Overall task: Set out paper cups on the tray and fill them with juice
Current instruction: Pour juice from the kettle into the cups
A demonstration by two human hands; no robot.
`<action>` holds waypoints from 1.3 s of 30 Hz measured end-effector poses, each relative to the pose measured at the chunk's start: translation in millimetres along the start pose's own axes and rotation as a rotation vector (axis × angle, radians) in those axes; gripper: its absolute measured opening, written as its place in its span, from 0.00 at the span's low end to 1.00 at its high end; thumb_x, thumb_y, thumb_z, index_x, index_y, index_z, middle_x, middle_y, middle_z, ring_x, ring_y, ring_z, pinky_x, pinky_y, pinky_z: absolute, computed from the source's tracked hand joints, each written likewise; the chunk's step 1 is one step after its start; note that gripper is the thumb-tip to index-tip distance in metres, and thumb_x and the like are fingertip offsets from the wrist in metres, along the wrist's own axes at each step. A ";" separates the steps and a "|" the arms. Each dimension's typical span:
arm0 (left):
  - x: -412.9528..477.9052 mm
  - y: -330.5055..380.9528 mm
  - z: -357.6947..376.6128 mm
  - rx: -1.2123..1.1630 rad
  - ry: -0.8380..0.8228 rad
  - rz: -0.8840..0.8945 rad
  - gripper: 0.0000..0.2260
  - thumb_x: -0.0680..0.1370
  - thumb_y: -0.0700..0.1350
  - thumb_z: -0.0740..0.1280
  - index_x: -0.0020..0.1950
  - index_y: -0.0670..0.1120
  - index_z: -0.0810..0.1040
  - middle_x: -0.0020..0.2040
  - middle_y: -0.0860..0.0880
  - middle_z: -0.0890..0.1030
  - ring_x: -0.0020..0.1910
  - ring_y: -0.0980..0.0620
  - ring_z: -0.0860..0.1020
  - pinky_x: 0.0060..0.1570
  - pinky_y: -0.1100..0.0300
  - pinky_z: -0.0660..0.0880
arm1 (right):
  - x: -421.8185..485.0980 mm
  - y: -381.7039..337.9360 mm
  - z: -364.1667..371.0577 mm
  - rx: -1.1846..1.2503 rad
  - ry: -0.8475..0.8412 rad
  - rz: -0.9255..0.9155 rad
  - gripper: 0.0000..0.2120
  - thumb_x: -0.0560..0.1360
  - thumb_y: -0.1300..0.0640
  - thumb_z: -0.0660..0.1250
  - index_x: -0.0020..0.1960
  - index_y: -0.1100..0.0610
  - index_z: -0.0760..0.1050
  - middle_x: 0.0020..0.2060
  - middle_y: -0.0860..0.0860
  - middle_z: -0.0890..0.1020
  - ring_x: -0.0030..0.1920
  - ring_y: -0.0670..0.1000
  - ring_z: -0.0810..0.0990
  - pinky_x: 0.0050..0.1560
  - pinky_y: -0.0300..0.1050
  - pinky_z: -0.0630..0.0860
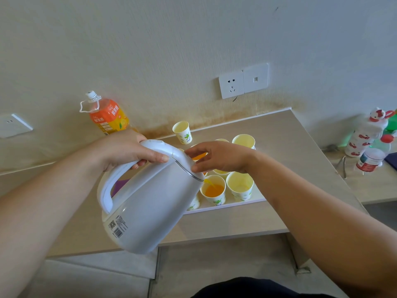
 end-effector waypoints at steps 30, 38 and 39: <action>-1.2 0.1 -7.6 0.025 0.020 0.009 0.26 0.50 0.66 0.73 0.31 0.44 0.75 0.26 0.46 0.75 0.25 0.51 0.71 0.33 0.60 0.67 | 5.7 -1.5 0.3 -0.014 -0.012 -0.019 0.26 0.73 0.57 0.71 0.70 0.52 0.70 0.62 0.45 0.77 0.58 0.47 0.79 0.49 0.34 0.75; -1.6 2.1 -9.1 0.037 0.024 0.014 0.23 0.55 0.64 0.75 0.25 0.47 0.73 0.24 0.46 0.74 0.25 0.51 0.71 0.35 0.59 0.66 | 8.1 -1.7 -1.1 -0.034 -0.016 -0.027 0.27 0.72 0.55 0.72 0.70 0.52 0.70 0.62 0.46 0.77 0.57 0.47 0.79 0.53 0.38 0.76; -1.7 2.4 -9.2 0.038 0.021 0.017 0.24 0.53 0.66 0.73 0.26 0.46 0.74 0.25 0.46 0.75 0.25 0.51 0.71 0.35 0.58 0.66 | 8.1 -2.0 -1.3 -0.038 -0.016 -0.028 0.27 0.72 0.55 0.72 0.70 0.52 0.70 0.62 0.46 0.77 0.57 0.47 0.79 0.53 0.39 0.76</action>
Point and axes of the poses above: each hand's wrist, its own x-axis towards the middle knuckle, its own z-axis out of the palm, y = z × x, the point moved 9 cm from there along x, towards the middle knuckle
